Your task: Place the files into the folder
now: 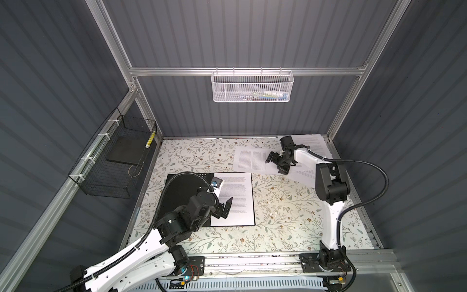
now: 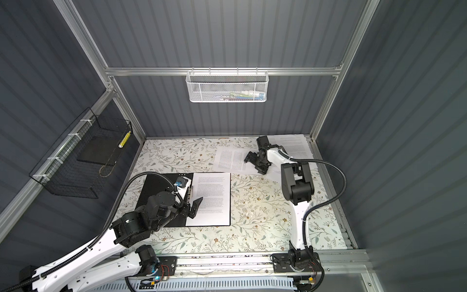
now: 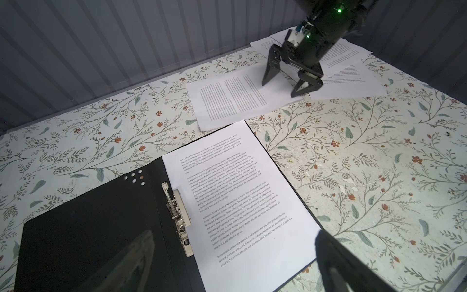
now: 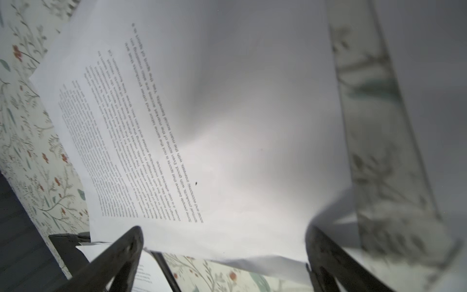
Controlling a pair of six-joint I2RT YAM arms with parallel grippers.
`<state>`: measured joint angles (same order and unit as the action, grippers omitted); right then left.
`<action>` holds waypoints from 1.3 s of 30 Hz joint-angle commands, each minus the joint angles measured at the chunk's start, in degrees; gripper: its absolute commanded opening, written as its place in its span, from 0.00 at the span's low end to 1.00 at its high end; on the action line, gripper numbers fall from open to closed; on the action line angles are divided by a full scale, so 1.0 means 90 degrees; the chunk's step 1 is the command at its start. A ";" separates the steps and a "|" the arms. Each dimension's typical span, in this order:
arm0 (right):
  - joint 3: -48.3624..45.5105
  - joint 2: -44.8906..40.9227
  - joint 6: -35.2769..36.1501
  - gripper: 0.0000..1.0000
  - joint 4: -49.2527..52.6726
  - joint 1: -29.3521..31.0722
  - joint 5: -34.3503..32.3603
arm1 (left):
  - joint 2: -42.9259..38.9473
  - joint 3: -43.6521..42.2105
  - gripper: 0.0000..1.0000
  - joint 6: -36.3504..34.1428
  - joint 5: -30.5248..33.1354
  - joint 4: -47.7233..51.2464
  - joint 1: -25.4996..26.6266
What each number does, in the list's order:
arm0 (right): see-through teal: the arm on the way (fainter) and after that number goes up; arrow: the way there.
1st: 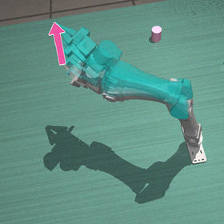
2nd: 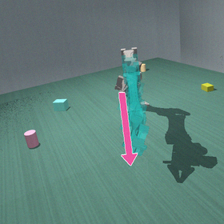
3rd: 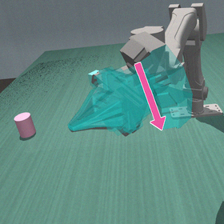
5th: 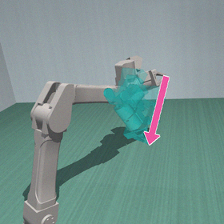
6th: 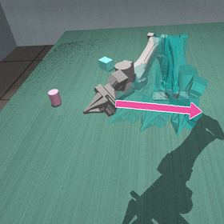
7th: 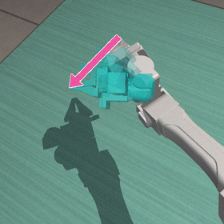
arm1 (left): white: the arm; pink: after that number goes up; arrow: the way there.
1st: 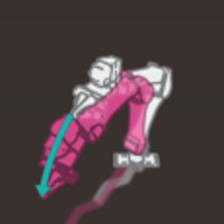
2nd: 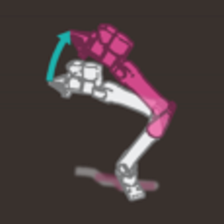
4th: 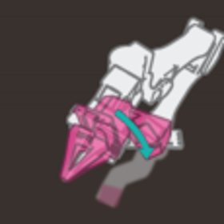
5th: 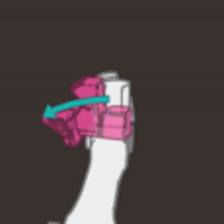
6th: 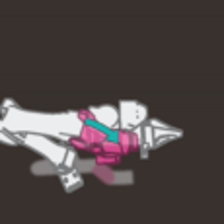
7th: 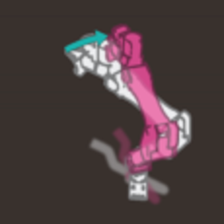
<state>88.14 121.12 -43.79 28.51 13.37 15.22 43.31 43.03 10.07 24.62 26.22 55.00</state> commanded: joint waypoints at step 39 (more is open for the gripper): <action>-0.4950 -0.4137 -0.0801 0.99 -0.3013 0.2630 -0.0692 | 0.2551 0.0903 1.00 0.1817 -0.3584 0.0566 -0.1757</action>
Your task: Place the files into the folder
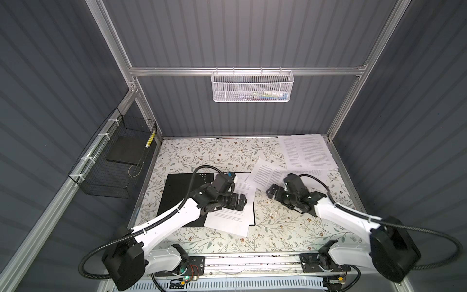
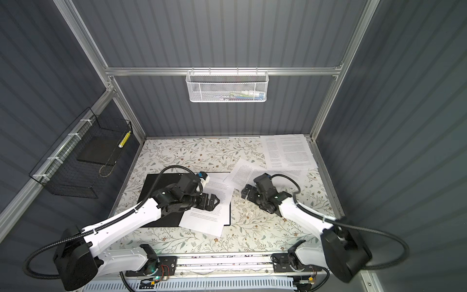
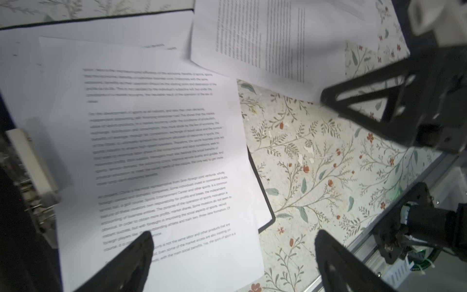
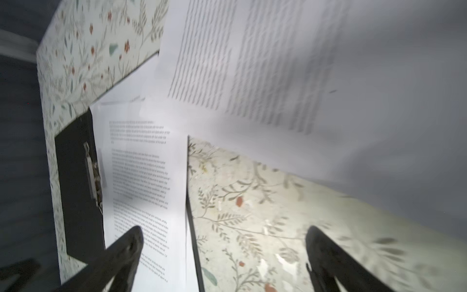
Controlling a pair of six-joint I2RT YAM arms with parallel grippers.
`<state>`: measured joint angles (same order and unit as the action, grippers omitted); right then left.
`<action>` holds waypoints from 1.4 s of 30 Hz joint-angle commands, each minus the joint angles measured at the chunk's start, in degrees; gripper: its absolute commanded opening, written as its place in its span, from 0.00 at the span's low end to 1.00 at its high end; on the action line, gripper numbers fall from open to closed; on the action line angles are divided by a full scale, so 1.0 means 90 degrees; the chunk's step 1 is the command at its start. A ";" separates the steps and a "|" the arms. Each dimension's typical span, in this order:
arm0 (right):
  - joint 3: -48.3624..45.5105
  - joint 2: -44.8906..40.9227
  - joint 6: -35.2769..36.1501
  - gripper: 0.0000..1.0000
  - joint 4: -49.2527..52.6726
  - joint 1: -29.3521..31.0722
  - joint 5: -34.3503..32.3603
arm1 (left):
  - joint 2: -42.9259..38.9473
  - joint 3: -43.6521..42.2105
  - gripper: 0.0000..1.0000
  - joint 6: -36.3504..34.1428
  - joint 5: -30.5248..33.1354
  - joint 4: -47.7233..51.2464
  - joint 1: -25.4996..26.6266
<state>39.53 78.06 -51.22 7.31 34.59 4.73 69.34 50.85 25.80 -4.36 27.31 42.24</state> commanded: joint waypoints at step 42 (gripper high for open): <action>0.2628 0.3982 0.0233 0.64 -0.1047 -0.0444 0.1331 | -0.1835 -0.0418 1.00 -0.1192 0.0582 0.0957 -0.0601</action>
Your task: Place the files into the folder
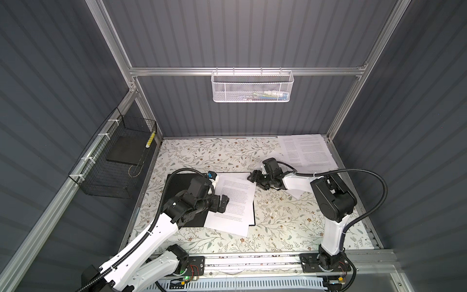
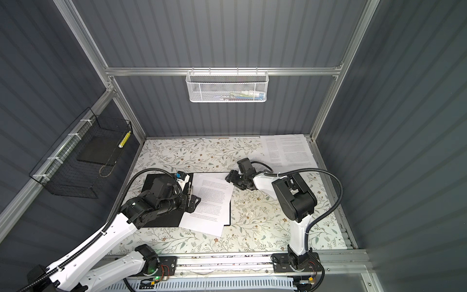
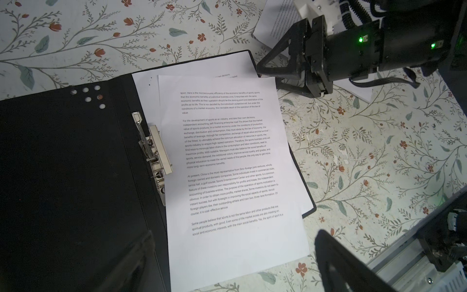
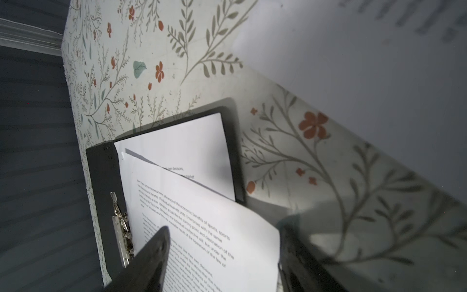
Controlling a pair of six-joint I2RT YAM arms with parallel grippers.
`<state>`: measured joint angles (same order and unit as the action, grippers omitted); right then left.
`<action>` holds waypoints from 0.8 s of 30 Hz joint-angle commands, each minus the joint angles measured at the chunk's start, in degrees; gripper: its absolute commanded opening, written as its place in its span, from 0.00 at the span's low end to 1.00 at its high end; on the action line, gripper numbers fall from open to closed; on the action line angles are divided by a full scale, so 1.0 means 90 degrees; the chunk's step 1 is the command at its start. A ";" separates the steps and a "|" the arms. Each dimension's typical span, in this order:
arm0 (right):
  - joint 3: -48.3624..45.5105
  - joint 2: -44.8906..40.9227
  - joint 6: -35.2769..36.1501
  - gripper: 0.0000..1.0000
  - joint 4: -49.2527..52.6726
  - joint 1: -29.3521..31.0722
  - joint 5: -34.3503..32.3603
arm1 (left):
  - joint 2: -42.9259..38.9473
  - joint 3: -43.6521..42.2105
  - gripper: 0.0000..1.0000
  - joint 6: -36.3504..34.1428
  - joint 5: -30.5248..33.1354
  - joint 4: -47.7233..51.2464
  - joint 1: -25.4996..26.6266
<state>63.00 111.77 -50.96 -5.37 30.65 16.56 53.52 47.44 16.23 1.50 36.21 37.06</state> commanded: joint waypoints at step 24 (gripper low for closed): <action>0.0431 0.0627 0.0589 0.19 0.0613 -0.0061 -0.0085 | -0.0063 -0.0049 1.00 -0.0131 -0.0108 -0.0078 -0.0026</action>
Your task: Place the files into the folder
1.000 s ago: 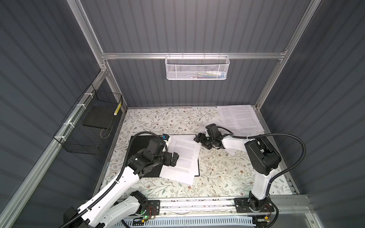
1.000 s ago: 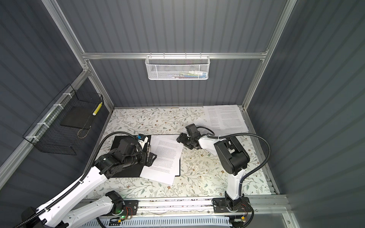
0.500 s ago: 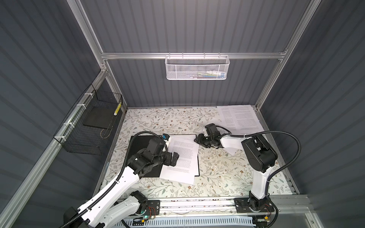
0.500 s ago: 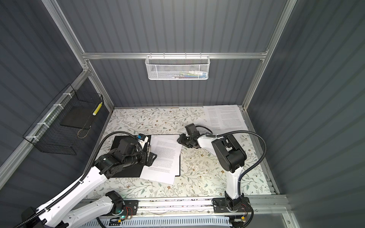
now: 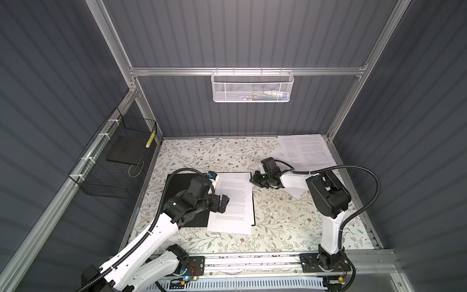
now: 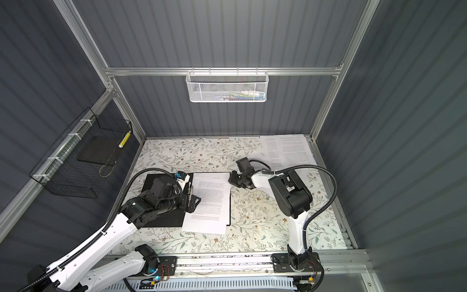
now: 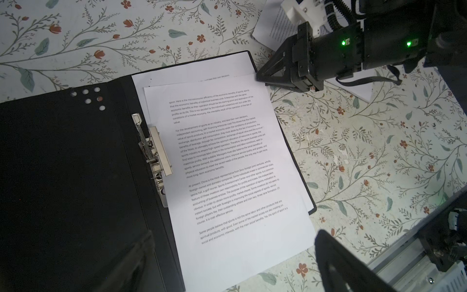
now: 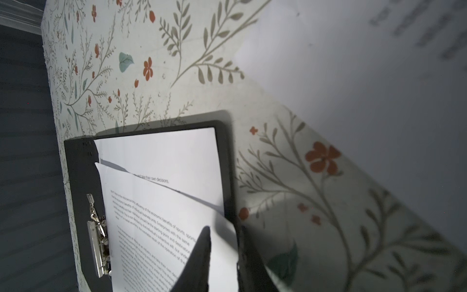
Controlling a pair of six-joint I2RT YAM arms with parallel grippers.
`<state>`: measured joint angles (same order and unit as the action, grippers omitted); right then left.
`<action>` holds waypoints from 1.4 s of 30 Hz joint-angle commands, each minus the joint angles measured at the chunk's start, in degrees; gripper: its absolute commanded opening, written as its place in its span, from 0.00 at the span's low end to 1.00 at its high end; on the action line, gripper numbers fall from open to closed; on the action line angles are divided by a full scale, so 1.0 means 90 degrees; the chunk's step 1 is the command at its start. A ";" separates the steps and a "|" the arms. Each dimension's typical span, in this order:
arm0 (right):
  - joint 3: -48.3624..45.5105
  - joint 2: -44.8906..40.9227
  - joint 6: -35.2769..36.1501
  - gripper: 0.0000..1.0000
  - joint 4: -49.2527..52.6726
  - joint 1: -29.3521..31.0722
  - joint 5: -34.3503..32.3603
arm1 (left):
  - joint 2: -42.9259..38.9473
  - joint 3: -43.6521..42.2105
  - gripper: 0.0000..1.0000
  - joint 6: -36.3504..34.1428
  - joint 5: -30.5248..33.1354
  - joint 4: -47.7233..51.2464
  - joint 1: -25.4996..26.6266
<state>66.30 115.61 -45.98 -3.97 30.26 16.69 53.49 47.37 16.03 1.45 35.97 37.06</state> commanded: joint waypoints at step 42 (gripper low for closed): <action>0.1196 0.0131 0.0665 0.00 0.1517 -0.0065 -0.0312 | 0.0082 -0.0041 1.00 -0.0127 -0.0152 -0.0108 -0.0026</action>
<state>75.02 116.53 -41.08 8.05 29.63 13.10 54.02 47.18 16.03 1.26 35.59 37.06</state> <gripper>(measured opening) 0.046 0.998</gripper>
